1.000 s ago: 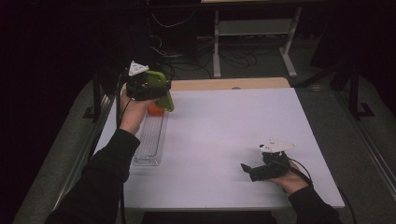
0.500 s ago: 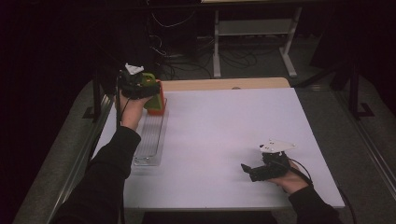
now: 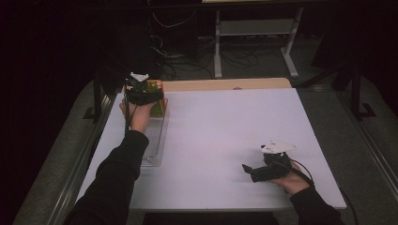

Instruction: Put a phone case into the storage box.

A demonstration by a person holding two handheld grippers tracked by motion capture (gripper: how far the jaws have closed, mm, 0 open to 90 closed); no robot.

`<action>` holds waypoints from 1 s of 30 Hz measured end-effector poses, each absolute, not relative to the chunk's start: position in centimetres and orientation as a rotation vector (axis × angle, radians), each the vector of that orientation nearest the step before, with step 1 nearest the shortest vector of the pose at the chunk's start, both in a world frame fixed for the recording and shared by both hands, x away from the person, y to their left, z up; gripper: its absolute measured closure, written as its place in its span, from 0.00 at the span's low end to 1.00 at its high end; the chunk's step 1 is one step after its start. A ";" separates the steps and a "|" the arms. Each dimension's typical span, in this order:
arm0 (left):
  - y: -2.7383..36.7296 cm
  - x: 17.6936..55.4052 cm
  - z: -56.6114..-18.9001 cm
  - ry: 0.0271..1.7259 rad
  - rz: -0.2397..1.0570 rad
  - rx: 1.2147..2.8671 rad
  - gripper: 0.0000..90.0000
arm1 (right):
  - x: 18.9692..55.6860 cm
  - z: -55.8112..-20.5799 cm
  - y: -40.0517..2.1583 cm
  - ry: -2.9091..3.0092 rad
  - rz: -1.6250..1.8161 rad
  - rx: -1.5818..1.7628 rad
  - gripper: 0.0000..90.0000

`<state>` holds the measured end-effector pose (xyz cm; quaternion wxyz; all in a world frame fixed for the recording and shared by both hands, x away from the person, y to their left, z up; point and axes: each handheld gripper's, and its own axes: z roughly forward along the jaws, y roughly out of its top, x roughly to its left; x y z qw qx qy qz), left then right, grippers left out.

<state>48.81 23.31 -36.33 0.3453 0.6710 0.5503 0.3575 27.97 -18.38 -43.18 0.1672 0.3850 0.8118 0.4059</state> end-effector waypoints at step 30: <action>23.1 49.4 -38.2 1.416 0.876 1.763 0.00 | 27.7 -43.2 -18.4 2.314 1.148 1.080 0.00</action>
